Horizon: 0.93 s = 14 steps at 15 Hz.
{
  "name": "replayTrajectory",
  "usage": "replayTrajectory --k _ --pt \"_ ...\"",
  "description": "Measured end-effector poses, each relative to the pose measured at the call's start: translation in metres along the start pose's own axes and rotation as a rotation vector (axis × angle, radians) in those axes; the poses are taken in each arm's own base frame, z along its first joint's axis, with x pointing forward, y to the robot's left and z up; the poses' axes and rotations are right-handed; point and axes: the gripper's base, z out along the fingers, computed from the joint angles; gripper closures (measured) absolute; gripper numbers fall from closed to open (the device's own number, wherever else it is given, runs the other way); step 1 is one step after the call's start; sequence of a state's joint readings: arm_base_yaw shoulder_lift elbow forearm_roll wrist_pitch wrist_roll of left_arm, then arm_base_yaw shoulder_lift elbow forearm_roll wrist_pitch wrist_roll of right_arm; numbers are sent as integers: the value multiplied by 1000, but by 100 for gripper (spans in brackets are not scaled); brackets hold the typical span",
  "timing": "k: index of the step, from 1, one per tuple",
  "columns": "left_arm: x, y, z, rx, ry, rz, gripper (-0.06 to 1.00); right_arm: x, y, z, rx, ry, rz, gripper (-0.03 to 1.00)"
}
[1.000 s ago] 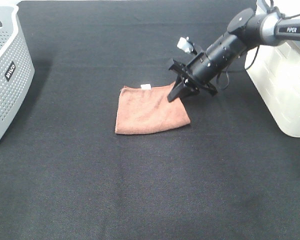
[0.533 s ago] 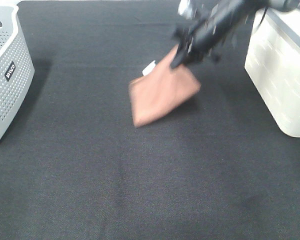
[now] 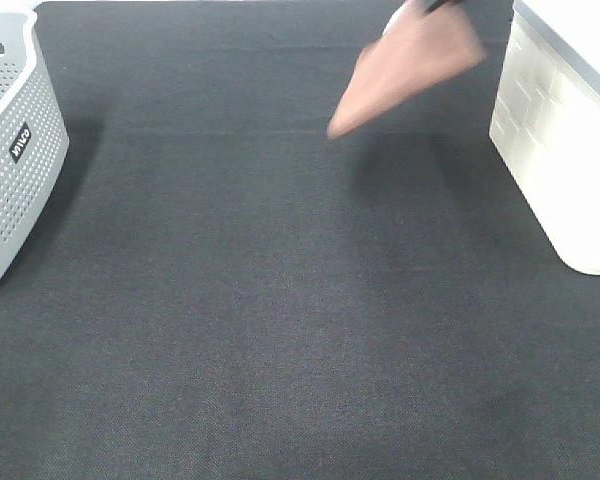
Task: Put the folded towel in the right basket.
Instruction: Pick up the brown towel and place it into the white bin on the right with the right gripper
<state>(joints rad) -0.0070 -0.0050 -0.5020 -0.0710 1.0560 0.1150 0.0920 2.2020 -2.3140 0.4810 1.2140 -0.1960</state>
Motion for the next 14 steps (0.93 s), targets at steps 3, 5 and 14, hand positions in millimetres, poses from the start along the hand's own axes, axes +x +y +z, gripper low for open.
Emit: replayTrajectory --k 3,5,14 --pt "0 0 0 0 0 0 6 -1 -25 -43 77 -58 37 96" --pt "0 0 0 0 0 0 6 6 -44 -67 131 -66 78 96" --pt "0 0 0 0 0 0 6 36 -115 -129 455 -24 135 96"
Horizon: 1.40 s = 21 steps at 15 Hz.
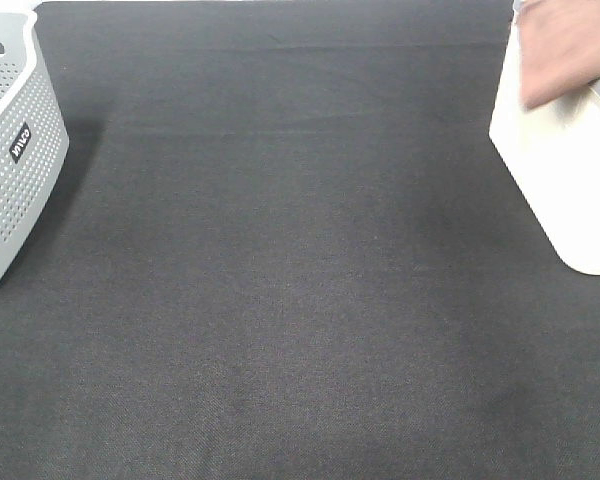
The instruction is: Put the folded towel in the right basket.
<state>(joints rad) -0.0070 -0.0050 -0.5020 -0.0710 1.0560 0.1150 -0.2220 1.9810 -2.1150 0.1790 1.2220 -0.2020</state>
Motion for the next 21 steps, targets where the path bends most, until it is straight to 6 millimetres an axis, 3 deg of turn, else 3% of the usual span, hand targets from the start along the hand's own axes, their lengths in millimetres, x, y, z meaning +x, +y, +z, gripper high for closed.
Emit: replayTrajectory --k 2,4,8,10,11,12,14,17,21 --pt "0 0 0 0 0 0 6 3 -21 -3 43 1 17 96" --pt "0 0 0 0 0 0 6 5 -29 5 48 20 17 96" --pt "0 0 0 0 0 0 6 11 -36 46 30 101 25 93" --pt "0 0 0 0 0 0 6 13 -36 59 2 118 39 81" --pt "0 0 0 0 0 0 6 13 -34 59 -18 114 41 63" --pt "0 0 0 0 0 0 6 13 -34 59 -18 114 41 63" --pt "0 0 0 0 0 0 6 12 -30 59 -62 101 51 29" --pt "0 0 0 0 0 0 6 8 -25 48 -88 73 63 20" --pt "0 0 0 0 0 0 6 -1 -6 -8 -94 -40 57 20"
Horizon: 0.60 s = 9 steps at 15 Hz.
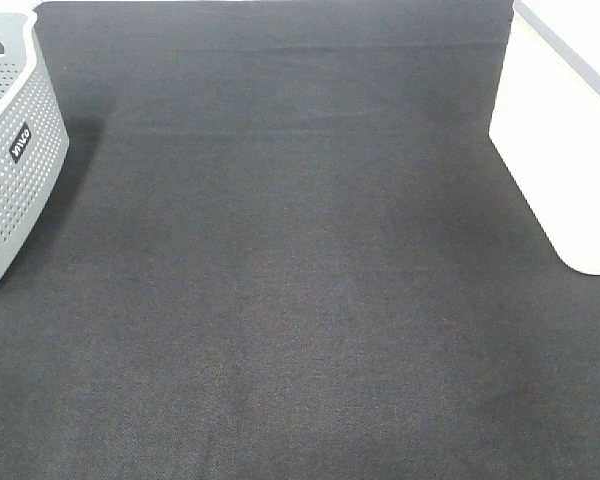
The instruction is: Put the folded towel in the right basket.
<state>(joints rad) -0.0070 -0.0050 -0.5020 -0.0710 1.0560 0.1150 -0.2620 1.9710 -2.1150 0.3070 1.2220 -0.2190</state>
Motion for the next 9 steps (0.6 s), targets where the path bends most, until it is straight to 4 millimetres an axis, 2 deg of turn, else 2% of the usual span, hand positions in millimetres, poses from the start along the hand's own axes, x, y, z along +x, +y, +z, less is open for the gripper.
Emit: replayTrajectory --k 5,7,9 --pt "0 0 0 0 0 0 6 1 58 -46 -58 -79 -97 20" --pt "0 0 0 0 0 0 6 12 67 -58 -70 -70 -94 20" --pt "0 0 0 0 0 0 6 31 68 -71 -47 -40 -95 20"
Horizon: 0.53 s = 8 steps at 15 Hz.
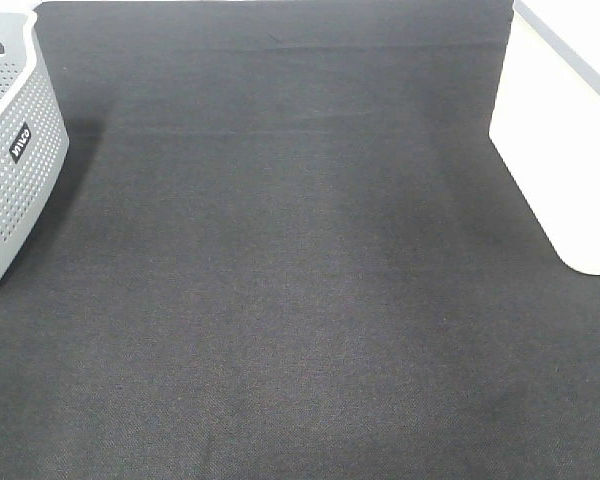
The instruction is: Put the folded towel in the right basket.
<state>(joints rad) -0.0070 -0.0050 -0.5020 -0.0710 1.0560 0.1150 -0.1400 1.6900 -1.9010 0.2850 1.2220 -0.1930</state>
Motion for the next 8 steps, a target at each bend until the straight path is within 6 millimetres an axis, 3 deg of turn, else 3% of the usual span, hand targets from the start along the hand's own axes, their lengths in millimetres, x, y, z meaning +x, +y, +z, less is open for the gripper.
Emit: replayTrajectory --k 2,3,8 --pt "0 0 0 0 0 0 6 25 2 -10 30 50 -1 20" --pt "0 0 0 0 0 0 6 47 7 -22 30 72 3 20" --pt "0 0 0 0 0 0 6 141 22 -47 21 171 28 20"
